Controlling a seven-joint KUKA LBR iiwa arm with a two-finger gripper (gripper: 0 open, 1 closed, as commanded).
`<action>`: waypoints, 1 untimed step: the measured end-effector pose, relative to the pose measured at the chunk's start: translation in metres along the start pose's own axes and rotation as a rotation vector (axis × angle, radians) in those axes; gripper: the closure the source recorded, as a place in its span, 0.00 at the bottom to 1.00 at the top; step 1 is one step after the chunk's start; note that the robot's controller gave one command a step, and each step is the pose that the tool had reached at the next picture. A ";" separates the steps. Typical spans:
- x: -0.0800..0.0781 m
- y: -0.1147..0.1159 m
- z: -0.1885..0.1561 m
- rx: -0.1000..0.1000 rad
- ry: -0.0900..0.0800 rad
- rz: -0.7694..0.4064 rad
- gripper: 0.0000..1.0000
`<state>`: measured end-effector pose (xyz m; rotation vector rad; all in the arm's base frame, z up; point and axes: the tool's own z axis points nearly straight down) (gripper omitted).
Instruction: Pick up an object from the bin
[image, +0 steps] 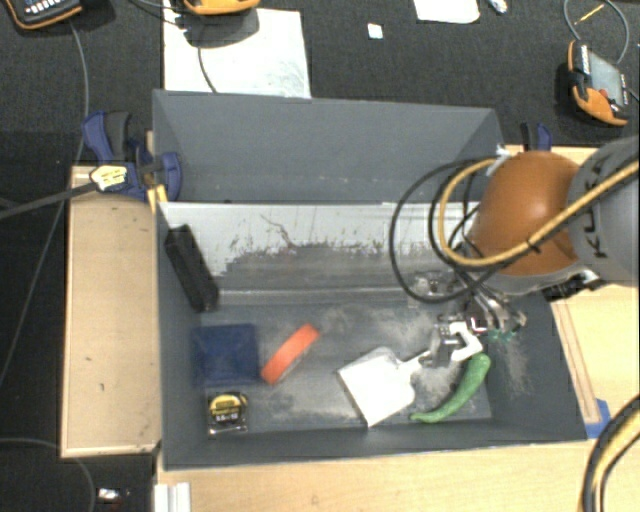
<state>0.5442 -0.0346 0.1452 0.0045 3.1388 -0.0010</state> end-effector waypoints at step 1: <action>0.000 0.000 0.000 0.000 0.000 0.000 0.00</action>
Offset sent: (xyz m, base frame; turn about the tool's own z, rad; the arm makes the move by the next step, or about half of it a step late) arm -0.0131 0.0091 -0.0643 0.0503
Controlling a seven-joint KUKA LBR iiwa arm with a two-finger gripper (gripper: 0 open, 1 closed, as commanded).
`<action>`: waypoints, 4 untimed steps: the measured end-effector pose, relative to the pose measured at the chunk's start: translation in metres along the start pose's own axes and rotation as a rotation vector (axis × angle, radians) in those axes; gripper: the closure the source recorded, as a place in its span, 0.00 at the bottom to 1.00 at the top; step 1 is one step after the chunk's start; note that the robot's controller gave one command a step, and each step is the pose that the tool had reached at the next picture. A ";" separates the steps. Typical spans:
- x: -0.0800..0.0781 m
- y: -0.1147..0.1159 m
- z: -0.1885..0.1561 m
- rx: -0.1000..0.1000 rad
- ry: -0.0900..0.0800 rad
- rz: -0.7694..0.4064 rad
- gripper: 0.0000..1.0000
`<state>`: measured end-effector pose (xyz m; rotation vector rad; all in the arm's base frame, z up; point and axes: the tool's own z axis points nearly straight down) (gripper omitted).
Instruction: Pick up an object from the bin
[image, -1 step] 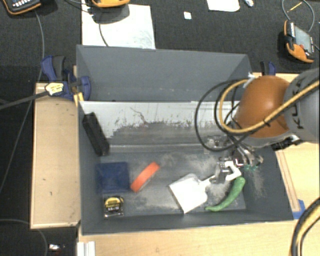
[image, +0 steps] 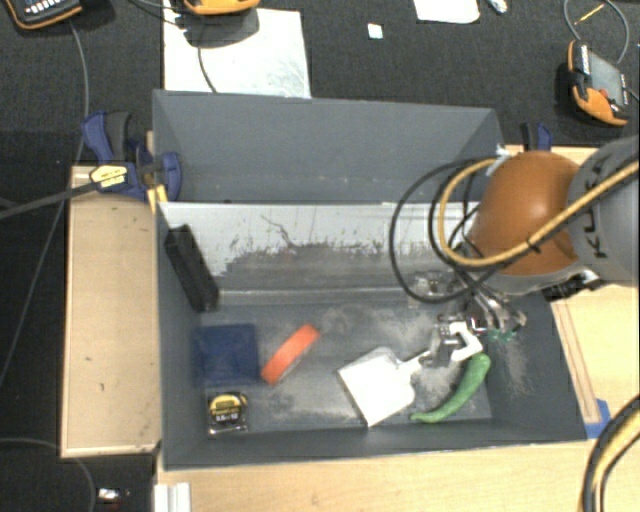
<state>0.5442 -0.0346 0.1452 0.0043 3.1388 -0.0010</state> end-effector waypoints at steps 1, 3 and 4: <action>0.014 0.010 0.067 -0.001 0.004 0.050 0.00; -0.037 0.031 0.066 -0.001 -0.011 0.190 1.00; -0.023 -0.032 0.069 -0.004 -0.017 -0.038 1.00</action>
Offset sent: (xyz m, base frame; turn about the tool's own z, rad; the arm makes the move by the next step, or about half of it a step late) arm 0.0358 0.0302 -0.0675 0.1912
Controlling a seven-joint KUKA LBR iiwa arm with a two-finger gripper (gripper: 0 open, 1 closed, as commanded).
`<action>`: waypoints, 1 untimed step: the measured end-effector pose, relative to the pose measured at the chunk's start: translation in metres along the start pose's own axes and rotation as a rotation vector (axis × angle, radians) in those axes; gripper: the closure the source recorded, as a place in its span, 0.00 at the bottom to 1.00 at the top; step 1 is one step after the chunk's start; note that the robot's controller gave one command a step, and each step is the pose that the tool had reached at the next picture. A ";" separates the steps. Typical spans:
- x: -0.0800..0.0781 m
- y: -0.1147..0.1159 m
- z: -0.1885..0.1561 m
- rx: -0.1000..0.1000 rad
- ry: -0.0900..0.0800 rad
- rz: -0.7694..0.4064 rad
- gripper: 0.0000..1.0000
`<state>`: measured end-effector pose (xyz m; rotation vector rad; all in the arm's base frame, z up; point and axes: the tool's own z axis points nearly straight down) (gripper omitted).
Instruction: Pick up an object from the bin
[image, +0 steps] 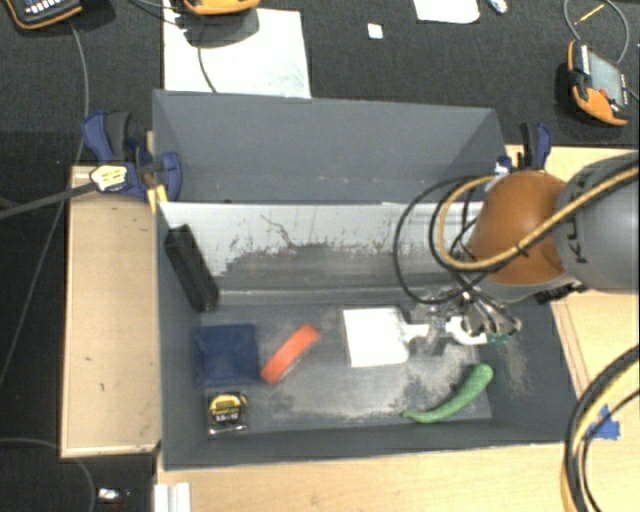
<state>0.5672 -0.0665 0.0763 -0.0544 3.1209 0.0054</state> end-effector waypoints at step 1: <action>-0.018 0.060 -0.007 0.000 0.000 0.211 1.00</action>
Offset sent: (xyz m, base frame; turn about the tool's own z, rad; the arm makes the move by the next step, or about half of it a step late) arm -0.0034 0.0111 0.1464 0.0378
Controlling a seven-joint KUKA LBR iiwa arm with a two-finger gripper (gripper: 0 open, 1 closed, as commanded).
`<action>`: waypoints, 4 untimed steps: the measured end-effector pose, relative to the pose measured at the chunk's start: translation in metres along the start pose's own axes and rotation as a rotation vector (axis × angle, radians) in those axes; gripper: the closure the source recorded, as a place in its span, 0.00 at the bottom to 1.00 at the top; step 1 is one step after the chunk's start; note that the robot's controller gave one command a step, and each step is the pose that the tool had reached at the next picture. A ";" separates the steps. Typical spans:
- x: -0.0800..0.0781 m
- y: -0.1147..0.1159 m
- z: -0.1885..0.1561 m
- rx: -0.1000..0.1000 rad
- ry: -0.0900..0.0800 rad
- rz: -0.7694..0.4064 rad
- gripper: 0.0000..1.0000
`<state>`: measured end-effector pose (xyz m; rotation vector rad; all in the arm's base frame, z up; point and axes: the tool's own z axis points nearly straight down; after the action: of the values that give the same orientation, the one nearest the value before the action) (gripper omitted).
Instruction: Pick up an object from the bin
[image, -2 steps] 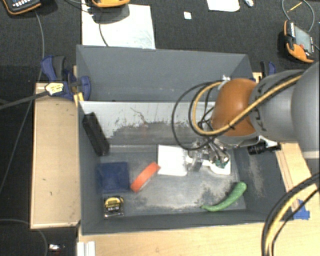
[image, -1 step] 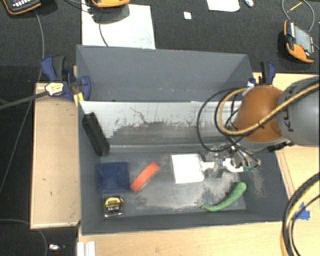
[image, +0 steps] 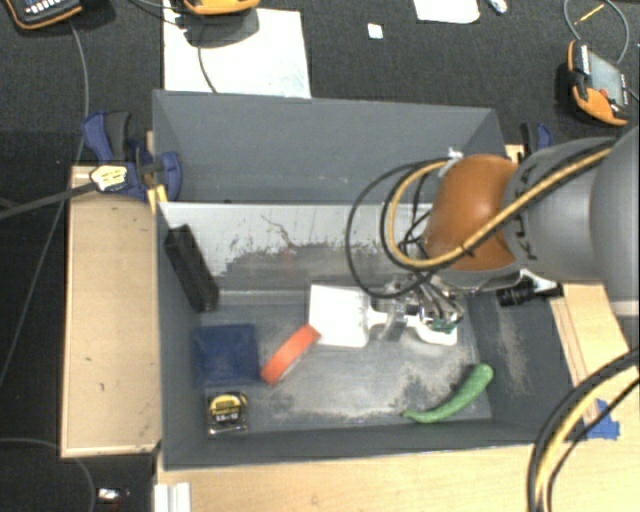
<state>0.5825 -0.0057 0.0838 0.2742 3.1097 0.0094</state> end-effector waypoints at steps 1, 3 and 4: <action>0.005 -0.036 -0.096 0.005 0.004 -0.122 1.00; -0.003 -0.013 -0.069 0.004 -0.001 -0.088 1.00; -0.004 -0.009 0.000 0.000 0.004 -0.043 1.00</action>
Offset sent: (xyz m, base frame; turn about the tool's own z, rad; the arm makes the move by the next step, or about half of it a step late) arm 0.0043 -0.0049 0.0117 -0.0089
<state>0.5844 -0.0149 0.0839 0.2074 3.1186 0.0096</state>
